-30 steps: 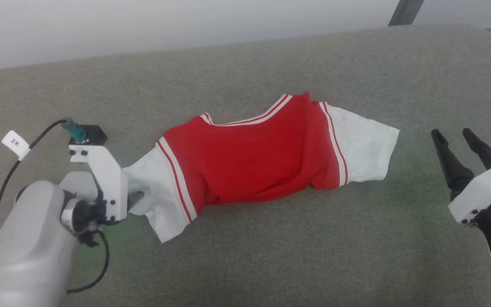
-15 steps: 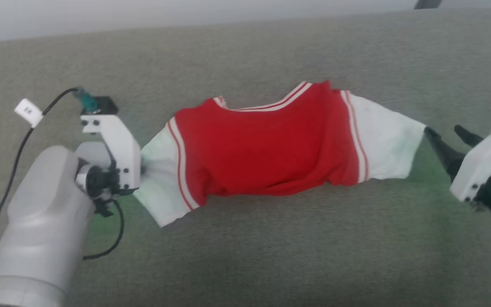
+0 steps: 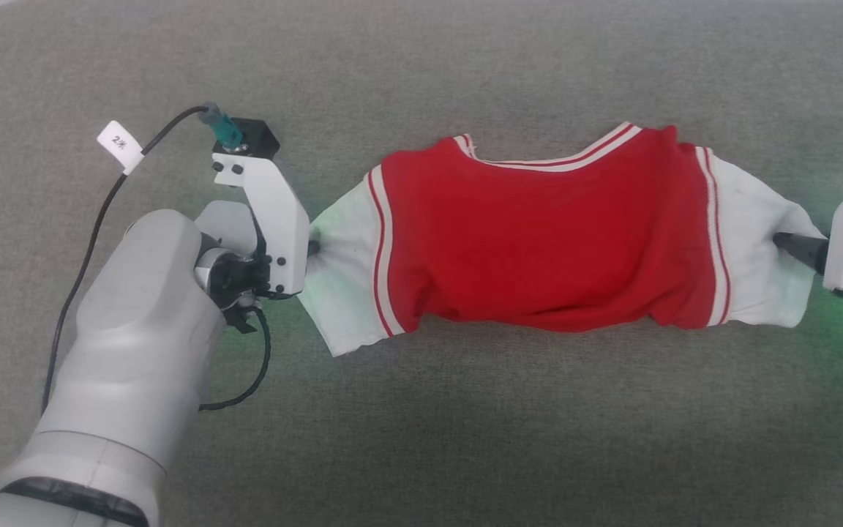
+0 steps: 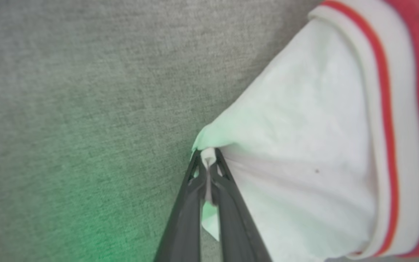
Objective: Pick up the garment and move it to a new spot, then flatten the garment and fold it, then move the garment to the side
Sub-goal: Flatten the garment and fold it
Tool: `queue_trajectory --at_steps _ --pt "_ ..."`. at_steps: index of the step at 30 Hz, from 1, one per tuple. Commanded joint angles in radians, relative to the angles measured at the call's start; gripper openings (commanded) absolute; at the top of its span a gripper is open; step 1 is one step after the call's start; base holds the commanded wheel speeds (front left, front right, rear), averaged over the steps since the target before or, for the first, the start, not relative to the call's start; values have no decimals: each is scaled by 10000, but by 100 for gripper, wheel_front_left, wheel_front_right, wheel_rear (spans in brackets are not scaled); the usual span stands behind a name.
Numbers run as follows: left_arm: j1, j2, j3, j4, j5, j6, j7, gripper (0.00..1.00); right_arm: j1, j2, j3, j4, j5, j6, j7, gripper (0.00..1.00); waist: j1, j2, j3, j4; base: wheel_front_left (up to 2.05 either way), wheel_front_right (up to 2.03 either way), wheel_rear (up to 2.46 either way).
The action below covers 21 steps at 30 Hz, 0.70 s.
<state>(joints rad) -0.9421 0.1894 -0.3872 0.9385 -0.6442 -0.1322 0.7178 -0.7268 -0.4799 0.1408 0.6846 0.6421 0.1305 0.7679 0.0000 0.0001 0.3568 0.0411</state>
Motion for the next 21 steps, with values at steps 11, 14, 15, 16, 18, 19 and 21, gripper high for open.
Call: queue_trajectory --at_steps 11,14,15,16,18,19,21 --pt "-305 44 -221 597 -283 74 -653 0 -172 112 753 2 676 23 889 0 0 -1 -246 252 0 0 0" --pt "-686 175 -248 429 -251 52 -774 0 -397 -293 829 -616 831 -1 677 0 0 -1 -581 221 0 0 0" --pt "-809 175 -264 375 -231 47 -784 0 -449 -371 850 -774 903 -1 635 0 0 -1 -721 202 0 0 0" --pt "-948 192 -266 312 -224 45 -825 0 -498 -404 903 -928 949 -1 592 0 0 -1 -872 176 0 0 0" --pt "-1176 291 -304 141 -227 34 -833 0 -599 -444 1022 -1208 980 -1 564 0 0 -1 -1211 119 0 0 0" --pt "-1275 378 -300 81 -251 33 -799 0 -684 -455 1060 -1337 1006 0 524 0 0 -1 -1384 94 0 0 0" --pt "-1468 521 -313 -65 -272 34 -713 0 -863 -475 1191 -1624 966 0 455 0 0 -1 -1746 25 0 0 0"
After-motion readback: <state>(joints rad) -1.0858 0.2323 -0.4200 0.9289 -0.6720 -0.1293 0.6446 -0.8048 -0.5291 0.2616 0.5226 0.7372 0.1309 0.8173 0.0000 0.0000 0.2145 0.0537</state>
